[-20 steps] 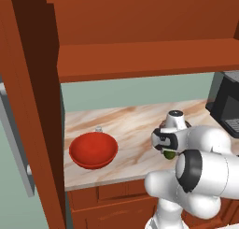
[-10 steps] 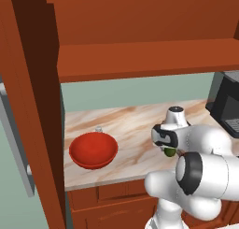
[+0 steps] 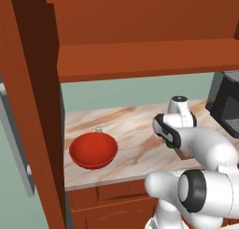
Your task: Open the cabinet. Place the bowl and condiment on the counter. Then place the lime and garlic on the cutting board.
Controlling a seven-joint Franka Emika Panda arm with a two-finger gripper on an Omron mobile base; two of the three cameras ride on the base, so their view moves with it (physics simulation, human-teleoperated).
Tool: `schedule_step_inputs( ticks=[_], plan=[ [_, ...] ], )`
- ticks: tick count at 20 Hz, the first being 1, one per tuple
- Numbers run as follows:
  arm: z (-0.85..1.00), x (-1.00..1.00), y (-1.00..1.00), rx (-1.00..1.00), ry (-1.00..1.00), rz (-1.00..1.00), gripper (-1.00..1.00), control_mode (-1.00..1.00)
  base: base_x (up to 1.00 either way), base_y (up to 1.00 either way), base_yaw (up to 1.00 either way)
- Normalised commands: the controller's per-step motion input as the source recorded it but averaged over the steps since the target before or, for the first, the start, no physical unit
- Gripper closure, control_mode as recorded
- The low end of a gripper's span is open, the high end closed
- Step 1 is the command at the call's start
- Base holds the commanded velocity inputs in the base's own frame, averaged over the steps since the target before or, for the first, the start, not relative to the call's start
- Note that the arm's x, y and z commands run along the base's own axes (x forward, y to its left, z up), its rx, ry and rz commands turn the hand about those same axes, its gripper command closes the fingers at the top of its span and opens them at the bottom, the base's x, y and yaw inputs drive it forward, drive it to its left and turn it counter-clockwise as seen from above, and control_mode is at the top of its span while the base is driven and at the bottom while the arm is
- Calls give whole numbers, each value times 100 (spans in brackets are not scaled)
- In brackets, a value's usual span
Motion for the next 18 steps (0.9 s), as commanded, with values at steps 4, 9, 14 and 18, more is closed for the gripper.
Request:
schedule_step_inputs(
  ticks=[4,9,14,18],
  plan=[
    [29,0,-17,0,-1,0,100,-100,0,0,0],
    [7,0,-41,0,0,0,100,-100,0,0,0],
    [0,0,-50,0,0,0,100,-100,0,0,0],
    [0,0,-48,0,0,0,100,-100,0,0,0]
  ],
)
